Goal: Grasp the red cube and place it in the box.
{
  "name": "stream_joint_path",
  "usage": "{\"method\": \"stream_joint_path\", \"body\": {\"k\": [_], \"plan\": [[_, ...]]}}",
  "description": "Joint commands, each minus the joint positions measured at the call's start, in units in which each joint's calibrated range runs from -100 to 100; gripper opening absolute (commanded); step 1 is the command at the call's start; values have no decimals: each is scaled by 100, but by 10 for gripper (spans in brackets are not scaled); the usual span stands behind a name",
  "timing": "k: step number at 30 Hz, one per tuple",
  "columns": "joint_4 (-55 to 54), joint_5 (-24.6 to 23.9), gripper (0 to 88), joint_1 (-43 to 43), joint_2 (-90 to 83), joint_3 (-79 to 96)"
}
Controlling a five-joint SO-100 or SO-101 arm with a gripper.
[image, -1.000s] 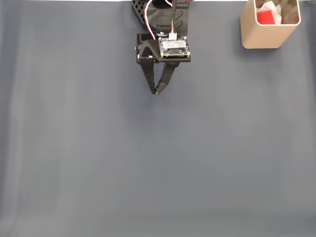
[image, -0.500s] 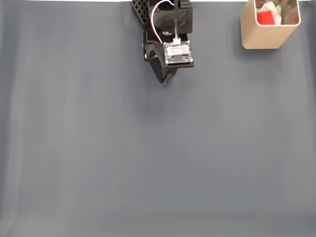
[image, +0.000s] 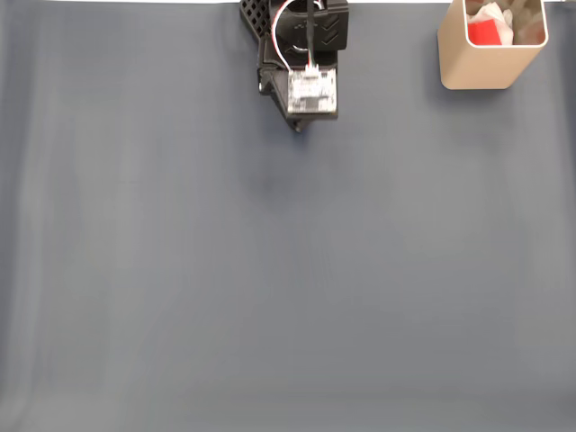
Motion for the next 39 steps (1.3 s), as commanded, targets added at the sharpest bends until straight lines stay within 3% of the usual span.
{"method": "stream_joint_path", "body": {"k": [1, 39], "plan": [[194, 44, 10, 3, 9, 55], [252, 278, 18, 167, 9, 55]]}}
